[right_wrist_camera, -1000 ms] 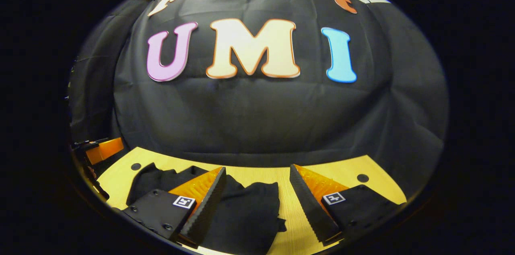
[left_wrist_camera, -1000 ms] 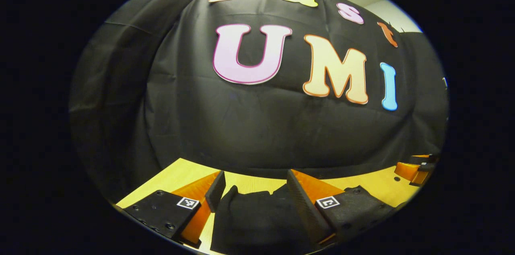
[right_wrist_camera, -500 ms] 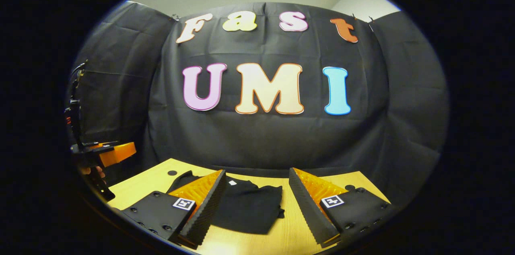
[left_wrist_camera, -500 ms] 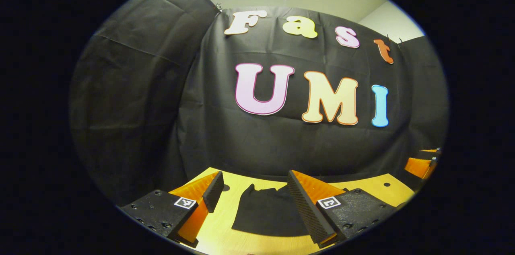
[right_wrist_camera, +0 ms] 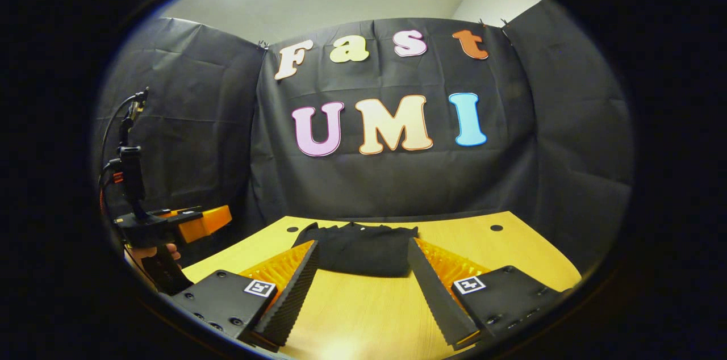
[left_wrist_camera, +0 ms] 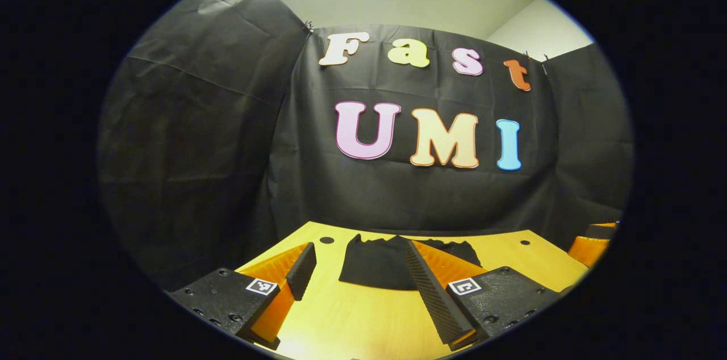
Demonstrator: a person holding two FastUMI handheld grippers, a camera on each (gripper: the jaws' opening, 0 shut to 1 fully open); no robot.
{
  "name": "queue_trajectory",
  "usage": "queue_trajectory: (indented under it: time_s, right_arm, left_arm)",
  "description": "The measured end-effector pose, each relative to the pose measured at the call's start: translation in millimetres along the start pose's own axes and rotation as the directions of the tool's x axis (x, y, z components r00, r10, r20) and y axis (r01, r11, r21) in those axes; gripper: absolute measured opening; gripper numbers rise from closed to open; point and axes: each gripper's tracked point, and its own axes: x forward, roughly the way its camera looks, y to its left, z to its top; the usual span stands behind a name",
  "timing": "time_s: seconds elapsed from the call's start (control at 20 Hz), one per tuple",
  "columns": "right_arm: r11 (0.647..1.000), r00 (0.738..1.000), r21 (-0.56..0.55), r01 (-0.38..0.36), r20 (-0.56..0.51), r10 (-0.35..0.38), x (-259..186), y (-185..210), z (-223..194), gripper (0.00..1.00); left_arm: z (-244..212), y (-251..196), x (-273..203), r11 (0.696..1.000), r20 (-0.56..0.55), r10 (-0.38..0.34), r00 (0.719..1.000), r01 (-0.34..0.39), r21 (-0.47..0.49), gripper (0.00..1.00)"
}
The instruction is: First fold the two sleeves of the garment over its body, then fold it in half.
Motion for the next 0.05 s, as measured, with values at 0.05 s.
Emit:
queue_trajectory:
  time_s: [0.05]
  right_arm:
    - [1.000, 1.000, 0.009, -0.004, 0.005, 0.004, -10.2, 2.0, -1.1, 0.97]
  left_arm:
    - [-1.7, -3.3, -10.2, 1.000, -0.003, -0.007, 1.000, 0.007, 0.004, 0.92]
